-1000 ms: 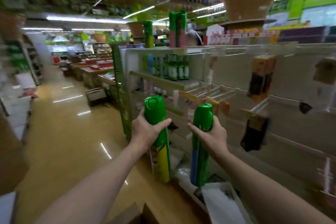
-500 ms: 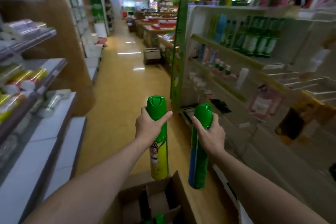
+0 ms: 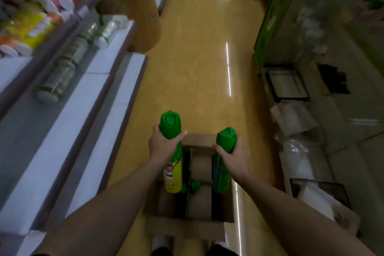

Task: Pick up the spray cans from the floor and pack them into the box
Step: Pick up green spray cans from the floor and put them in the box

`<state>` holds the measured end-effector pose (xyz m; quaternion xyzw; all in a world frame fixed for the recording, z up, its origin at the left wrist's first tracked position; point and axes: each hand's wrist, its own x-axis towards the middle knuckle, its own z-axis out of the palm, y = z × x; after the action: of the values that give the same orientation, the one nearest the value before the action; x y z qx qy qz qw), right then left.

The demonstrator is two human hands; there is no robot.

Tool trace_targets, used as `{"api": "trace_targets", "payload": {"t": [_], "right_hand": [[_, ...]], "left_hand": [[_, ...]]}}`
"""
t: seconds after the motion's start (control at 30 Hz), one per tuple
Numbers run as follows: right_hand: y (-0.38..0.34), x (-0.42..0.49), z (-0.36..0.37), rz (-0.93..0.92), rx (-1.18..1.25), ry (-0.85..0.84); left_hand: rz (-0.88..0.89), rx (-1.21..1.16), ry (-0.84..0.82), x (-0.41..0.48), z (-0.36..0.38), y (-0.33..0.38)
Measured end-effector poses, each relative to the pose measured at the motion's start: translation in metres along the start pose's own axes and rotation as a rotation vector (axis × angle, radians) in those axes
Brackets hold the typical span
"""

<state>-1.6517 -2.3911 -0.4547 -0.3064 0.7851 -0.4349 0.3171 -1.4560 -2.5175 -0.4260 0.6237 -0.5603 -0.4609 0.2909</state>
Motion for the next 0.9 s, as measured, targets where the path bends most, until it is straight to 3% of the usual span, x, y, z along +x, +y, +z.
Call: {"api": "trace_targets", "payload": {"t": [0.13, 0.43, 0.73, 0.9], "right_hand": [[0.056, -0.004, 0.031, 0.099, -0.065, -0.104], [0.214, -0.004, 0.117, 0.324, -0.286, -0.086], [0.34, 0.019, 0.188, 0.498, -0.334, 0.065], [0.379, 0.034, 0.214, 0.5, -0.268, 0.112]], "left_hand": [[-0.122, 0.084, -0.006, 0.005, 0.003, -0.071], [-0.344, 0.217, -0.05, 0.03, 0.029, -0.259], [-0.491, 0.258, 0.047, 0.043, 0.068, -0.409], [-0.479, 0.298, -0.084, 0.036, 0.088, -0.456]]}}
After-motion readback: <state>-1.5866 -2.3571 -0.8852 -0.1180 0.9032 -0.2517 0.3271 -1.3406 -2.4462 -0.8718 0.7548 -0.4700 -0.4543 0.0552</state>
